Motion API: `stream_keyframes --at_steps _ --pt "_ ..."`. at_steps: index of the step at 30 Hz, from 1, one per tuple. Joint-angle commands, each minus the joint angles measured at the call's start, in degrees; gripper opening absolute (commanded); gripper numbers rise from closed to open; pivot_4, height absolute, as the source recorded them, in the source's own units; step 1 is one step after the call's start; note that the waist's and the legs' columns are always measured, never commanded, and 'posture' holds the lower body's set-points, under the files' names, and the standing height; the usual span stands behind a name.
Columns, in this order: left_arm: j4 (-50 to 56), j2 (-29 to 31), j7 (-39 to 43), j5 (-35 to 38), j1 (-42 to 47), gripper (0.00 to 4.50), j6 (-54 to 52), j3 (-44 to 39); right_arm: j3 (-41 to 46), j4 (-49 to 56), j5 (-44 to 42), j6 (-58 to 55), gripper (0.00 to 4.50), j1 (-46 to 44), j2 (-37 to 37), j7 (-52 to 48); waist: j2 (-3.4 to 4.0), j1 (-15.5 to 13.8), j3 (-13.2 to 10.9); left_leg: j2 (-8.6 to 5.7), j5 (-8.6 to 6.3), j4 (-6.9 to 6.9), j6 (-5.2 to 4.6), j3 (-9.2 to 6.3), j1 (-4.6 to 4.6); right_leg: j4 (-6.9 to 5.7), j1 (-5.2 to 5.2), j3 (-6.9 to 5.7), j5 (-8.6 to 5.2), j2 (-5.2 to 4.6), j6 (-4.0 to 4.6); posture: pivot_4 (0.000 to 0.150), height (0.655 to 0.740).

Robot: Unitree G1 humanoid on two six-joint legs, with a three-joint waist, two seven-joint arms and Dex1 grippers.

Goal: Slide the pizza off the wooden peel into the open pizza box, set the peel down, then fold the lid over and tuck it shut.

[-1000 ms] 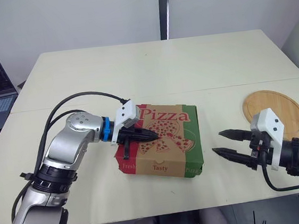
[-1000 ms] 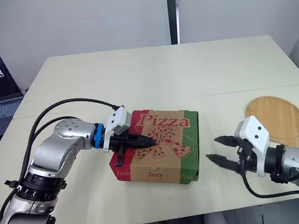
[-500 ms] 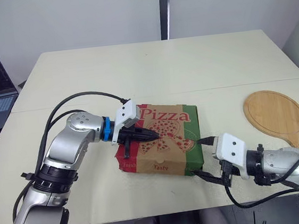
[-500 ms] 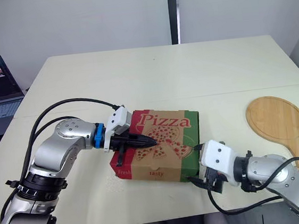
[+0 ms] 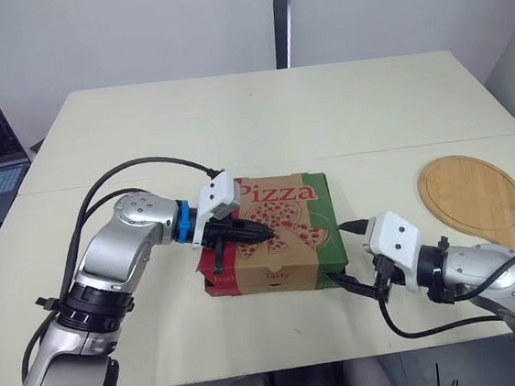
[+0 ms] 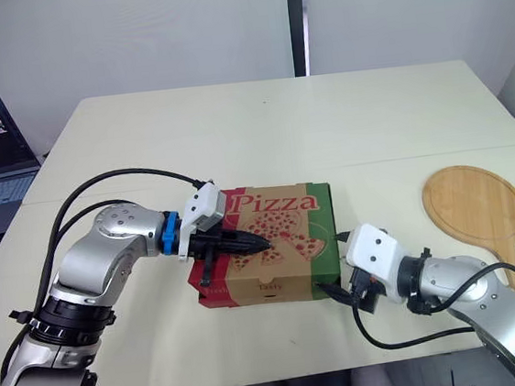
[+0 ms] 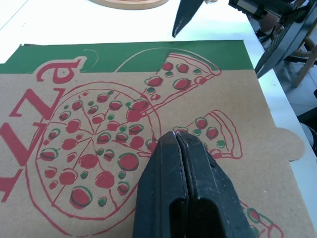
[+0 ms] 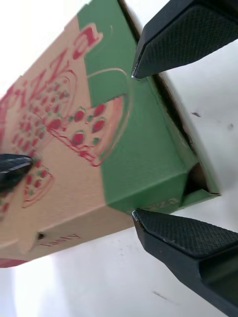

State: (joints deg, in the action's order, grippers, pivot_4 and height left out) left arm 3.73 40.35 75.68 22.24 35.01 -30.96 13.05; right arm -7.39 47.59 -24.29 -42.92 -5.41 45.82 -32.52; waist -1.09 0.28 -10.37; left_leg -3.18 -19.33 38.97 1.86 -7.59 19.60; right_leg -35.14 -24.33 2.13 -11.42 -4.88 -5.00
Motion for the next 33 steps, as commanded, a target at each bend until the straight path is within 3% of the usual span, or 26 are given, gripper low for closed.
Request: stream_keyframes --at_steps 1,21,33 --pt "-0.02 0.56 0.57 0.80 1.39 0.00 0.08 -1.74 1.57 2.41 -0.09 0.10 4.47 -1.11 0.67 -0.83 0.00 0.00 0.00 0.00 0.00 0.00 0.00 0.00 0.00 0.00 0.00 0.00 0.00 0.00 0.00 0.150 0.7400" --pt "2.73 3.38 4.01 0.24 2.00 0.00 0.02 -0.21 -3.24 -0.17 6.37 0.50 4.47 -4.52 -0.90 -1.45 0.00 0.04 0.00 0.00 0.00 0.00 0.01 0.00 0.03 0.00 -0.03 -0.01 0.00 0.00 0.00 0.150 0.7400" --pt "2.35 3.86 3.68 -4.86 -0.40 0.00 4.37 2.72 -4.12 0.83 9.08 -0.37 4.47 -1.30 -1.15 -0.67 0.00 0.03 0.00 -0.01 0.00 0.00 0.00 0.01 0.03 0.00 -0.03 0.00 0.00 0.00 0.00 0.150 0.7400"
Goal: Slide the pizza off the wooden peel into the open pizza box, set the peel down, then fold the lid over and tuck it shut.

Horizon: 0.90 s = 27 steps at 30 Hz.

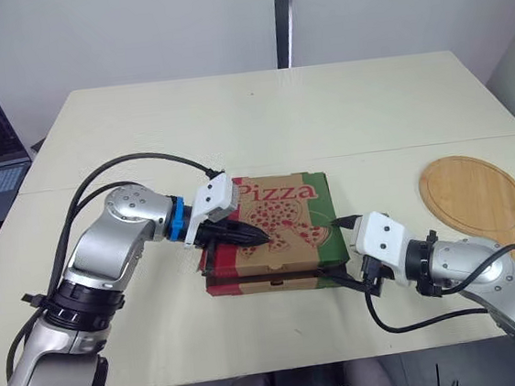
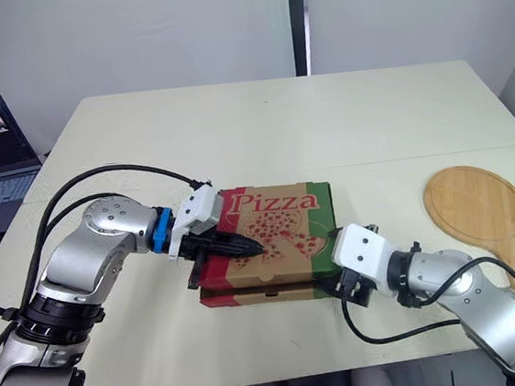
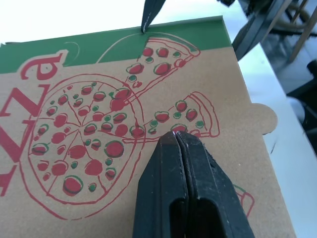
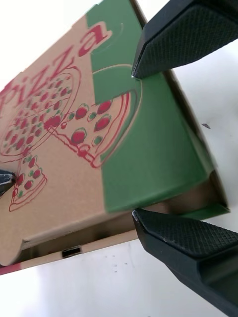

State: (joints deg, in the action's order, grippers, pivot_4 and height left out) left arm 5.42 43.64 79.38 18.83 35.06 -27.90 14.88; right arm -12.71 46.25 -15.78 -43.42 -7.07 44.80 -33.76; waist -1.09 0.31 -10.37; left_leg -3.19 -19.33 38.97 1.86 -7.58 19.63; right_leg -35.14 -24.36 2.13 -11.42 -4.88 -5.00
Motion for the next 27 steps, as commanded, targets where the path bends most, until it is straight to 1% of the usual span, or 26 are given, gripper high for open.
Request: stream_keyframes --at_steps 1,3,6,7,9,10,11,12,13,15,17,20,21,22,23,25,26,27 --pt "0.43 0.47 -0.13 -1.78 -0.52 0.00 1.69 0.99 1.79 2.62 0.36 0.19 4.47 0.88 -0.03 0.48 0.00 0.00 0.00 0.00 0.00 0.00 0.00 0.00 0.00 0.00 0.00 0.00 0.00 0.00 0.00 0.150 0.7400" --pt "0.10 0.20 -0.36 -2.14 -0.53 0.00 2.16 1.04 3.22 3.54 -0.22 0.51 4.47 1.92 0.25 0.13 0.01 0.01 0.01 0.00 0.00 0.00 0.00 -0.01 -0.01 0.00 0.01 -0.01 0.00 0.00 0.00 0.150 0.7400" --pt "-0.38 -0.25 -0.80 -2.42 -0.44 0.00 2.59 0.94 7.41 5.60 -3.25 0.87 4.47 3.88 0.36 -1.51 0.01 -0.02 0.01 0.00 -0.01 0.00 -0.01 0.00 0.00 0.00 0.01 0.00 0.00 0.00 0.00 0.150 0.7400" --pt "-0.45 -0.35 -0.88 -2.41 -0.44 0.00 2.67 0.91 9.36 6.34 -5.08 0.46 4.47 4.37 0.35 -2.34 0.01 -0.03 0.01 0.00 -0.06 0.00 -0.11 -0.01 0.00 0.00 0.01 0.00 0.00 0.00 0.00 0.150 0.7400" --pt "-0.55 -0.51 -1.09 -2.31 -0.50 0.00 2.80 0.79 13.59 7.43 -11.39 -2.31 4.47 4.46 -0.77 -3.70 0.01 -0.02 0.01 0.00 -0.08 0.00 -0.15 -0.01 -0.01 0.00 0.01 0.00 0.00 0.00 0.00 0.150 0.7400" --pt "-0.72 -0.63 -1.16 -2.29 -0.47 0.00 2.92 0.76 14.34 7.18 -12.97 -3.40 4.47 3.72 -1.34 -3.55 0.01 -0.02 0.01 0.00 -0.08 0.00 -0.15 -0.02 -0.02 -0.01 0.02 0.00 0.00 0.00 0.00 0.150 0.7400" --pt "-0.90 -0.73 -1.25 -2.27 -0.44 0.00 3.05 0.74 14.20 6.45 -13.65 -4.23 4.47 2.62 -1.94 -2.92 0.01 0.00 0.01 0.01 -0.09 0.00 -0.16 -0.02 -0.03 0.00 0.03 -0.01 0.00 0.00 0.00 0.150 0.7400" --pt "-1.06 -0.84 -1.35 -2.23 -0.43 0.00 3.14 0.70 12.29 4.98 -12.33 -4.34 4.47 1.02 -2.44 -1.82 0.01 0.00 0.01 0.01 -0.09 0.00 -0.16 -0.02 -0.06 -0.01 0.05 -0.01 0.00 0.00 0.00 0.150 0.7400" --pt "-1.19 -0.98 -1.45 -2.18 -0.44 0.00 3.21 0.62 9.96 3.50 -10.58 -4.26 4.31 -0.57 -2.81 -0.77 0.01 0.06 0.01 0.01 -0.09 0.00 -0.17 -0.01 -0.06 -0.01 0.05 0.00 0.00 0.00 0.00 0.150 0.7400" --pt "-1.31 -1.34 -1.66 -1.97 -0.50 0.00 3.33 0.39 5.75 1.08 -8.39 -4.14 3.88 -3.34 -4.23 0.60 0.01 0.16 0.01 0.01 -0.10 0.00 -0.18 0.03 -0.13 -0.03 0.09 0.02 0.00 0.00 0.00 0.150 0.7400" --pt "-1.23 -1.56 -1.80 -1.71 -0.60 0.00 3.31 0.06 1.90 -1.28 -6.42 -3.07 3.25 -5.36 -5.58 0.99 0.01 0.18 0.01 0.01 -0.10 0.00 -0.18 0.02 -0.15 -0.03 0.10 0.01 0.00 0.00 0.00 0.150 0.7400" --pt "-0.95 -1.71 -2.20 -0.99 -0.84 0.00 3.27 -0.94 -2.77 -4.14 -3.45 -0.71 2.19 -7.09 -6.63 0.23 0.01 0.19 0.01 0.00 -0.04 -0.02 -0.07 0.01 -0.14 -0.04 0.08 0.01 0.00 0.01 0.01 0.150 0.7400" --pt "-0.81 -1.82 -2.41 -0.55 -0.89 0.00 3.30 -1.45 -3.56 -4.75 -3.12 -0.36 1.88 -7.65 -7.09 -0.04 0.01 0.21 0.01 -0.01 -0.02 -0.02 -0.03 0.00 -0.13 -0.02 0.08 0.01 0.00 0.00 0.01 0.150 0.7400" --pt "-0.61 -1.88 -2.65 0.06 -0.90 0.00 2.96 -2.02 -4.32 -5.32 -2.69 0.09 1.44 -8.20 -7.42 -0.37 0.01 0.20 0.01 -0.01 0.00 -0.02 0.00 0.01 -0.13 -0.02 0.07 0.02 0.00 -0.01 0.00 0.150 0.7400" --pt "-0.32 -1.88 -2.91 0.94 -0.89 0.00 2.43 -2.83 -5.08 -5.94 -2.15 0.61 1.17 -8.69 -7.72 -0.77 0.01 0.20 0.01 -0.01 0.00 -0.02 0.00 0.02 -0.12 -0.02 0.06 0.02 0.00 -0.01 0.00 0.150 0.7400" --pt "0.26 -1.62 -3.31 2.81 -0.91 0.00 1.14 -4.92 -6.24 -7.01 -1.30 1.53 0.47 -9.38 -7.98 -1.30 0.01 0.22 0.01 0.00 0.00 -0.02 0.00 -0.01 -0.12 -0.03 0.06 0.01 0.00 0.00 0.00 0.150 0.7400" --pt "0.53 -1.42 -3.57 4.13 -1.00 0.00 0.43 -6.55 -6.67 -7.44 -0.92 1.96 0.06 -9.63 -8.06 -1.54 0.01 0.23 0.01 0.00 0.00 -0.02 0.00 -0.01 -0.13 -0.05 0.06 0.00 0.00 0.00 0.00 0.150 0.7400" --pt "0.68 -1.15 -3.79 5.47 -1.08 0.00 -0.26 -8.23 -6.93 -7.75 -0.70 2.27 0.06 -9.79 -8.15 -1.79 0.01 0.29 0.01 0.00 0.00 -0.02 0.00 -0.01 -0.13 -0.05 0.05 0.00 0.00 0.00 0.00 0.150 0.7400"
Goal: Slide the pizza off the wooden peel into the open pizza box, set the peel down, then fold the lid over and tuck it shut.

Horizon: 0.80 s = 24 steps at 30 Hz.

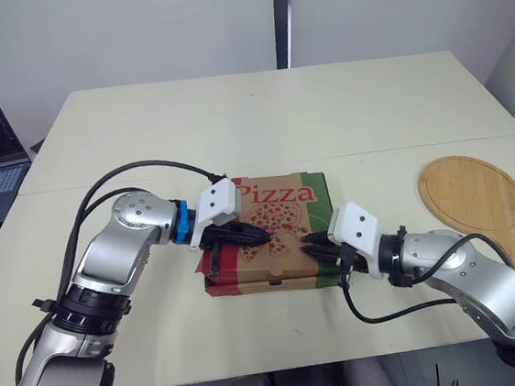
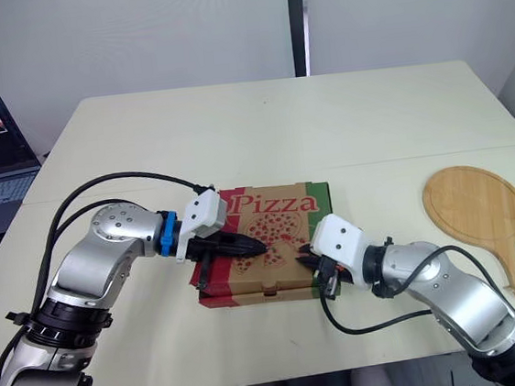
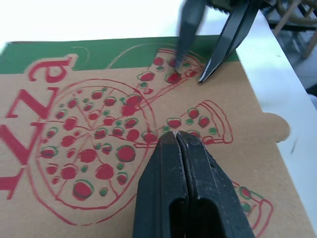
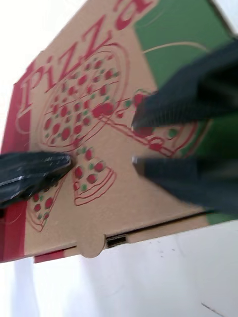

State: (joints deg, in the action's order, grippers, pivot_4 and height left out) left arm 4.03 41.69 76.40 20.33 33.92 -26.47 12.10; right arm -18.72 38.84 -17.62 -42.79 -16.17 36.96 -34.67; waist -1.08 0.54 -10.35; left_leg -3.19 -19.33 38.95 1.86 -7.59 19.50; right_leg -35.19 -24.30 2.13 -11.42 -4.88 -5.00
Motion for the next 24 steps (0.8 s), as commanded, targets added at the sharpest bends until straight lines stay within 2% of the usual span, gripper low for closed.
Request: stream_keyframes --at_steps 1,4,7,12,15,24 --pt "2.19 1.61 -0.79 5.32 -0.03 0.00 -2.89 -7.17 -1.13 -0.63 1.36 1.93 0.06 -0.86 -0.41 -1.17 0.00 0.12 0.00 0.00 0.00 0.00 0.00 0.00 0.00 -0.01 -0.01 0.00 0.00 0.00 0.00 0.150 0.7400" --pt "0.76 6.87 1.21 5.68 -0.69 0.00 -3.96 -10.14 -1.50 -1.02 1.73 2.47 0.06 -1.09 -0.58 -1.76 0.00 0.51 0.00 0.00 0.01 0.00 0.01 -0.01 0.00 -0.02 -0.03 0.00 0.00 0.00 0.00 0.150 0.7400" --pt "-4.79 14.32 4.76 1.30 -2.72 0.00 1.14 -10.31 -1.50 -1.42 1.97 2.85 0.06 -1.25 -0.68 -2.26 0.02 1.16 0.01 0.00 0.00 -0.07 0.01 0.00 -0.01 -0.04 -0.06 0.00 -0.01 0.00 0.01 0.150 0.7400" --pt "-6.20 21.00 9.94 -0.11 -6.16 0.00 2.33 -9.26 -1.41 -1.30 2.07 3.06 0.06 -1.02 -0.56 -2.68 0.02 1.26 0.00 0.00 -0.05 -0.09 -0.08 0.01 0.03 -0.02 -0.09 0.00 -0.01 0.01 0.02 0.150 0.7400" --pt "-3.23 21.37 10.68 0.42 -8.78 0.00 1.36 -8.95 -1.41 -1.31 2.20 3.06 0.06 -0.94 -0.59 -3.06 0.02 1.01 0.00 0.00 -0.10 -0.08 -0.18 -0.03 0.06 -0.02 -0.08 -0.04 -0.01 0.01 0.02 0.150 0.7400" --pt "2.68 16.12 8.09 1.88 -10.34 0.00 -2.09 -6.98 -2.00 -1.95 2.70 3.34 0.06 -1.51 -1.23 -4.21 0.02 1.12 0.00 0.02 -0.11 -0.06 -0.19 -0.01 0.05 -0.07 -0.10 -0.02 -0.01 0.01 0.02 0.150 0.7400"
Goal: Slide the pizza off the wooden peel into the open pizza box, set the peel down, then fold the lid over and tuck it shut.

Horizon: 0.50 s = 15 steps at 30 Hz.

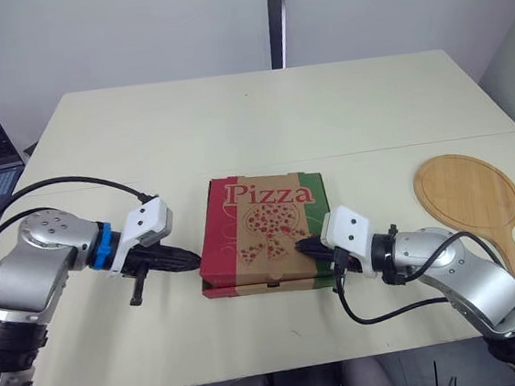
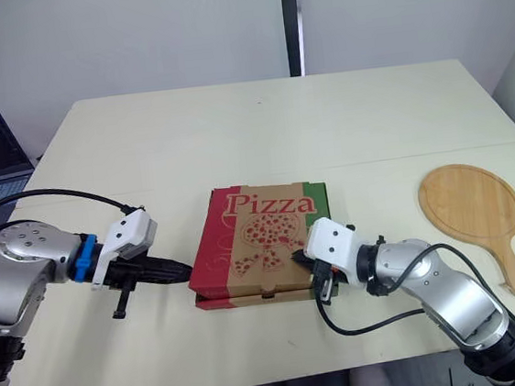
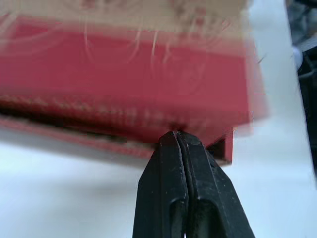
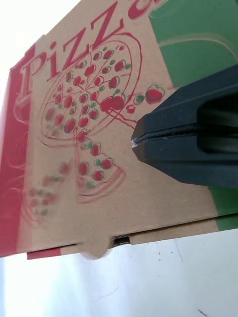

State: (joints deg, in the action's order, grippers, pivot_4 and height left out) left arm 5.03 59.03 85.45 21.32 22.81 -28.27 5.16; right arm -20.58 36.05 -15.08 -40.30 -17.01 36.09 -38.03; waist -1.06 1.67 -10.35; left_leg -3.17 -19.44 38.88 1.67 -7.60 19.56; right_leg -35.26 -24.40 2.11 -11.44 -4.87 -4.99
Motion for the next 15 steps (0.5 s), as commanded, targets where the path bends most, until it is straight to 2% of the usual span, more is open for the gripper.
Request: stream_keyframes --at_steps 1,9,13,15 --pt "1.68 -1.53 -1.21 0.96 0.96 0.00 -0.51 -0.06 -0.17 0.79 0.27 0.88 0.06 -0.71 -0.41 -1.00 0.00 -0.04 0.00 0.00 0.00 0.00 0.00 0.00 0.00 -0.02 0.00 0.00 0.00 0.00 0.00 0.150 0.7400" --pt "-3.18 1.81 -2.02 -0.44 0.55 0.00 -0.23 -2.90 -0.59 0.27 1.40 1.21 0.06 -0.45 -0.47 -1.58 0.00 0.00 0.00 0.00 0.00 0.01 0.00 0.00 0.01 -0.02 -0.02 0.01 0.00 0.00 0.00 0.150 0.7400" --pt "-2.17 -0.96 -5.31 7.51 3.96 0.00 -9.20 -7.91 -1.23 -0.83 2.58 2.17 0.06 -0.21 -0.02 -1.97 -0.02 -0.17 -0.01 -0.01 0.00 0.02 0.00 -0.03 0.03 -0.03 -0.03 -0.03 0.00 0.00 0.00 0.150 0.7400" --pt "0.56 -2.64 -7.36 8.69 3.43 0.00 -11.54 -7.41 -1.49 -1.43 3.28 2.67 0.06 -0.17 0.00 -2.26 -0.01 -0.13 0.00 -0.02 0.00 0.06 0.00 -0.06 0.06 -0.02 -0.02 -0.05 0.00 -0.01 0.00 0.150 0.7400"
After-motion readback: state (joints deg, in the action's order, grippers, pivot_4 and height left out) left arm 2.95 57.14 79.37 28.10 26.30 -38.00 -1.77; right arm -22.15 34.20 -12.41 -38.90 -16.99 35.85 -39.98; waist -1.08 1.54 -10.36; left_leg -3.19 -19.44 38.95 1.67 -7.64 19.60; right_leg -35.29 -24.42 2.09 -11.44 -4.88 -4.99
